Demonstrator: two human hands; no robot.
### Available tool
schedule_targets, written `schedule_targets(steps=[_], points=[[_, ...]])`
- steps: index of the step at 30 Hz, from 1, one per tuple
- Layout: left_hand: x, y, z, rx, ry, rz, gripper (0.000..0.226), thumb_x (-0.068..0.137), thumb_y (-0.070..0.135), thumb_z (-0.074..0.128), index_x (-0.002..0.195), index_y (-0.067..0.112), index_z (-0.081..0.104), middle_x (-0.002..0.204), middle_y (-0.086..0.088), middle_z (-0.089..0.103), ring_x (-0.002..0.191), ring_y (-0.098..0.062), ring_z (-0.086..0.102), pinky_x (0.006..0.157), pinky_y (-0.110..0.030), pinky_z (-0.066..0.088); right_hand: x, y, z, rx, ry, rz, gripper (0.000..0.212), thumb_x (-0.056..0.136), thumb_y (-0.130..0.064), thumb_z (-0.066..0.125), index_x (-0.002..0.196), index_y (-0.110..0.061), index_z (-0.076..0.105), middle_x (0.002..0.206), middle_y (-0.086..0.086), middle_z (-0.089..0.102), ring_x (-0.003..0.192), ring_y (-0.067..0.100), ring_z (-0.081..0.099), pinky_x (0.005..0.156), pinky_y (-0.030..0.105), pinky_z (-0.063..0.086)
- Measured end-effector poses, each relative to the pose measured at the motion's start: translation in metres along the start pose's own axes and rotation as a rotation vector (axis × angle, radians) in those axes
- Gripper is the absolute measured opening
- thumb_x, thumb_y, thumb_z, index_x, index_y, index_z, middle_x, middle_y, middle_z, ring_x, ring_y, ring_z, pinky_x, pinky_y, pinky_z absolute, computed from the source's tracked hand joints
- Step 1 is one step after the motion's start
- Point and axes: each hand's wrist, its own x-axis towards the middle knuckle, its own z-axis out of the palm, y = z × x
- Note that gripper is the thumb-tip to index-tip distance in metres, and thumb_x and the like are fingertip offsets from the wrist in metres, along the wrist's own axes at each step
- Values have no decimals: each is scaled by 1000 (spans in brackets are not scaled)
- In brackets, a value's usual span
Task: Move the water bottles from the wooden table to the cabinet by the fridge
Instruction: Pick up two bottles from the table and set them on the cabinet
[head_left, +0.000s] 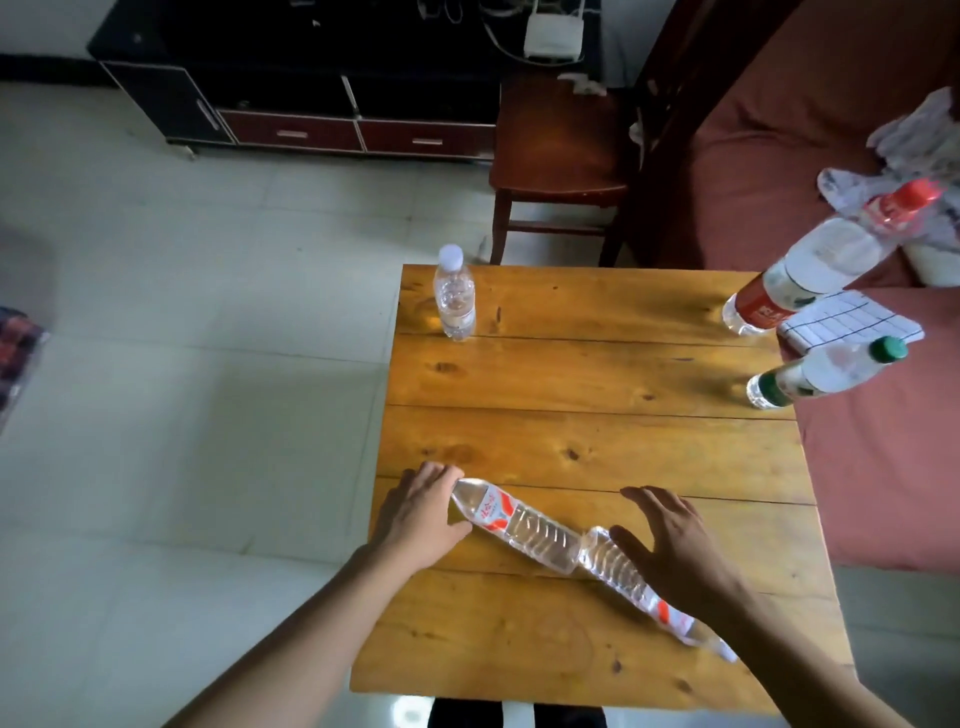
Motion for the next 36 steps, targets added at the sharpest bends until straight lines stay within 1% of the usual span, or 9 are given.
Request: schedule_targets(steps=[4, 10, 14, 17, 19, 23, 28, 32, 36], points=[[29, -20, 34, 65, -2, 60, 56, 87, 19, 73, 136, 23, 46, 141, 4, 40, 134, -19, 33, 105, -33, 44, 23, 8, 30, 20, 17, 2, 63, 92, -58, 48, 145, -25, 40, 148, 1, 47, 130, 23, 46, 98, 47, 50], [57, -39, 61, 272, 34, 172, 53, 92, 4, 60, 141, 18, 44, 144, -2, 40, 136, -20, 31, 107, -33, 39, 40, 16, 66, 41, 9, 33, 67, 88, -63, 44, 142, -23, 46, 146, 2, 49, 128, 28, 47, 96, 51, 48], [66, -56, 66, 272, 52, 193, 38, 88, 1, 63, 120, 19, 51, 124, -1, 52, 115, -21, 54, 83, -32, 56, 44, 12, 79, 22, -38, 46, 62, 95, -54, 47, 147, -24, 39, 152, 2, 42, 132, 26, 41, 101, 47, 46], [62, -63, 67, 238, 51, 189, 44, 88, 4, 67, 117, 24, 42, 116, -1, 56, 97, -21, 64, 67, -32, 60, 43, 9, 81, -9, -77, 42, 64, 94, -57, 47, 149, -26, 35, 154, 1, 39, 135, 26, 39, 103, 49, 45], [55, -62, 63, 227, 52, 212, 42, 90, 6, 65, 117, 25, 38, 115, -1, 55, 95, -20, 63, 65, -31, 59, 41, 7, 79, -31, -87, 34, 64, 94, -57, 47, 149, -27, 34, 154, 1, 38, 135, 26, 39, 103, 49, 45], [40, -47, 39, 85, 54, 245, 22, 94, 5, 61, 110, 16, 50, 116, 1, 51, 98, -15, 57, 66, -22, 55, 33, 0, 66, -57, -60, 27, 62, 95, -55, 48, 148, -27, 35, 152, -1, 39, 135, 25, 39, 100, 46, 46], [18, -12, 0, 24, 87, 341, 25, 90, 6, 67, 111, 17, 56, 118, 6, 50, 95, -6, 50, 67, -7, 38, 21, -8, 44, -41, -20, 15, 61, 95, -54, 49, 147, -26, 36, 154, 0, 37, 136, 26, 39, 101, 45, 45], [7, 20, -18, 35, 107, 360, 29, 92, 9, 66, 117, 16, 54, 119, 3, 48, 97, -7, 46, 70, -11, 39, 9, -8, 30, -8, 22, 29, 62, 93, -54, 51, 147, -27, 36, 155, 1, 37, 137, 28, 39, 104, 49, 44], [4, 41, -31, 63, 159, 415, 36, 88, 16, 72, 117, 20, 52, 113, 3, 49, 99, -12, 52, 76, -26, 54, -2, -2, 21, 30, 36, 40, 66, 90, -60, 45, 147, -26, 37, 154, 2, 39, 136, 27, 40, 105, 49, 44]])
